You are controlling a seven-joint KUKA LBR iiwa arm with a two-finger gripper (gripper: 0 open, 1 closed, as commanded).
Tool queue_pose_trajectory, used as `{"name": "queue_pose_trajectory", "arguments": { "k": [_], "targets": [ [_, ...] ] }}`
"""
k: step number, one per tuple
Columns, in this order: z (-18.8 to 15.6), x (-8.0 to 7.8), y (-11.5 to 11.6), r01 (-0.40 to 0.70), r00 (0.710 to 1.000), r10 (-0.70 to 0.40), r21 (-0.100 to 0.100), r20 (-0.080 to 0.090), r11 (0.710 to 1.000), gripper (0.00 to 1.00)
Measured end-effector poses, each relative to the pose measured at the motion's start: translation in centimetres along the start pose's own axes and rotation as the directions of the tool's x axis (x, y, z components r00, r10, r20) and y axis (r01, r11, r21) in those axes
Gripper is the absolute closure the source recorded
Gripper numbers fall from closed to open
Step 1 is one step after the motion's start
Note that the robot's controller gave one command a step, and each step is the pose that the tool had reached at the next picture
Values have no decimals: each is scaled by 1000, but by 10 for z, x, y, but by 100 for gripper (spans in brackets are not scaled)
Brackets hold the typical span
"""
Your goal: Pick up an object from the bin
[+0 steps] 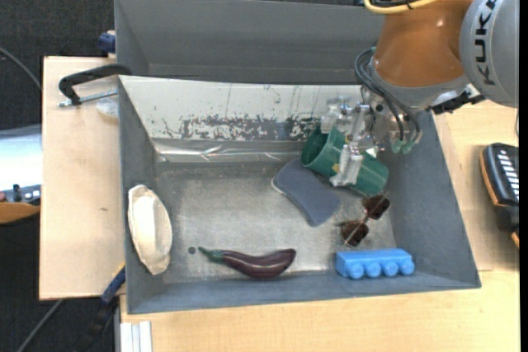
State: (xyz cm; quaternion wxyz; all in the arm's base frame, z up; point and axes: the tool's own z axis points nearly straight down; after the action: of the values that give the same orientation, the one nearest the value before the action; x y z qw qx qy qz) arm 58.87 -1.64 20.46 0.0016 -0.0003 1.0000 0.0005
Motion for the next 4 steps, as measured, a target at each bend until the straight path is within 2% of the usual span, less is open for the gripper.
{"name": "queue_pose_trajectory", "arguments": {
  "k": [1, 2, 3, 4],
  "targets": [
    [53, 2, 4, -79, 997, 79, -1, 1, 997, 0],
    [74, 29, 11, -216, 976, 216, -1, -2, 976, 0],
    [107, 23, -9, -112, 994, 112, -3, 7, 994, 0],
    [126, 10, -11, -160, 987, 160, -8, 16, 987, 100]
  ]
}}
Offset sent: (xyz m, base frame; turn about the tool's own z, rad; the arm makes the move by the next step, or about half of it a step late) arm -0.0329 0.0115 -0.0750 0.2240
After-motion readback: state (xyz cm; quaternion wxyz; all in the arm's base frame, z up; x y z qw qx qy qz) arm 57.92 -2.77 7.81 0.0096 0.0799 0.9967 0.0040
